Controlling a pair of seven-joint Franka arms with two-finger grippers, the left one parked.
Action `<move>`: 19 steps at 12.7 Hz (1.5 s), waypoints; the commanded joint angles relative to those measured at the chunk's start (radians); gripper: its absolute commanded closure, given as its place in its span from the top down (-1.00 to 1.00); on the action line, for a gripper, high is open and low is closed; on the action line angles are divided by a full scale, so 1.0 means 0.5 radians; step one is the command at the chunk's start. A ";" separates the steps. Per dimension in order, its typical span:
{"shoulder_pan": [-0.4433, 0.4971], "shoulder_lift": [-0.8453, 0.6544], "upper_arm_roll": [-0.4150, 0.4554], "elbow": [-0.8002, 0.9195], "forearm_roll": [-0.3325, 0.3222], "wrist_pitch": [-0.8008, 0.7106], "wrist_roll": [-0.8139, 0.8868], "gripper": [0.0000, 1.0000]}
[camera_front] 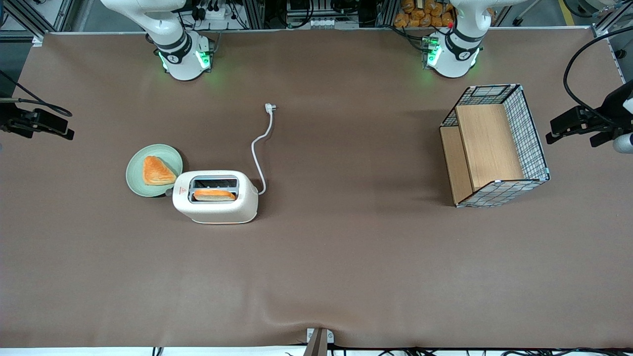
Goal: Press toaster button with right arm
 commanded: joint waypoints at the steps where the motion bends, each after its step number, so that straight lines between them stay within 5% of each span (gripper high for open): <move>1: 0.006 0.013 -0.006 0.047 -0.039 -0.008 0.011 1.00; 7: -0.013 -0.143 -0.012 -0.232 -0.042 0.198 0.011 1.00; 19: -0.003 -0.128 -0.006 -0.134 -0.042 0.048 0.109 1.00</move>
